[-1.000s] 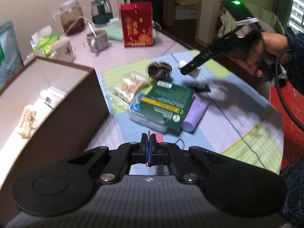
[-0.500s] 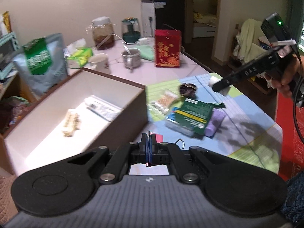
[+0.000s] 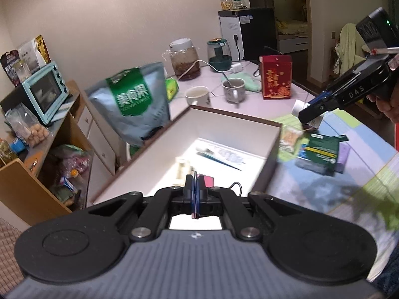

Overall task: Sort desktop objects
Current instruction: 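Carry the binder clip with the left gripper while the right gripper carries the pill bottle into the box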

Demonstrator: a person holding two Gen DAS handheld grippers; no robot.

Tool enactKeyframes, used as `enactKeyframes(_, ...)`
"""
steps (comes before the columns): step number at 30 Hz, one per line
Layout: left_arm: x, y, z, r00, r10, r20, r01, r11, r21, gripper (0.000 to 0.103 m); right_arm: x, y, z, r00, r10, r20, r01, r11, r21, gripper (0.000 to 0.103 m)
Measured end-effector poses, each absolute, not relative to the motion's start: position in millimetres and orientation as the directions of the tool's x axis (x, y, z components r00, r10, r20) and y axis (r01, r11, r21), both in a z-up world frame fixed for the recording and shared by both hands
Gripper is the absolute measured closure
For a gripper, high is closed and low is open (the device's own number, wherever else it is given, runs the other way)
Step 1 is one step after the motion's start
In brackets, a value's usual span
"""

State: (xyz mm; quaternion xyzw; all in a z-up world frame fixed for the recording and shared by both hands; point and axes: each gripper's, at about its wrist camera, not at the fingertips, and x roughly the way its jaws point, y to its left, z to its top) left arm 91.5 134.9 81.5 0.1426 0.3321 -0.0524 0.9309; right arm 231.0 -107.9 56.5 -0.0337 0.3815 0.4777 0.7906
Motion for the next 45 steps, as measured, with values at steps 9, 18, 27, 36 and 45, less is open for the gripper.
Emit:
enactKeyframes(9, 125, 188, 72, 0.76, -0.038, -0.649, 0.256, 0.935, 0.245, 0.103, 239, -20, 54, 0.241, 0.724, -0.646, -0.795, 0.529, 0.296, 0.077)
enactKeyframes(18, 161, 211, 44, 0.708, -0.083, -0.702, 0.324, 0.921, 0.217, 0.103, 264, 27, 23, 0.223, 0.649, -0.727, -0.776, 0.57, 0.271, 0.077)
enactKeyframes(27, 199, 214, 7, 0.627, -0.142, -0.766, 0.404, 0.9, 0.163, 0.103, 292, 44, -12, 0.206, 0.558, -0.803, -0.752, 0.616, 0.235, 0.077)
enactKeyframes(36, 238, 204, -17, 0.558, -0.199, -0.806, 0.46, 0.882, 0.101, 0.103, 311, 45, -38, 0.176, 0.504, -0.846, -0.746, 0.629, 0.219, 0.077)
enactKeyframes(45, 271, 191, -35, 0.489, -0.238, -0.839, 0.491, 0.87, 0.04, 0.103, 331, 51, -63, 0.127, 0.447, -0.885, -0.773, 0.604, 0.194, 0.077)
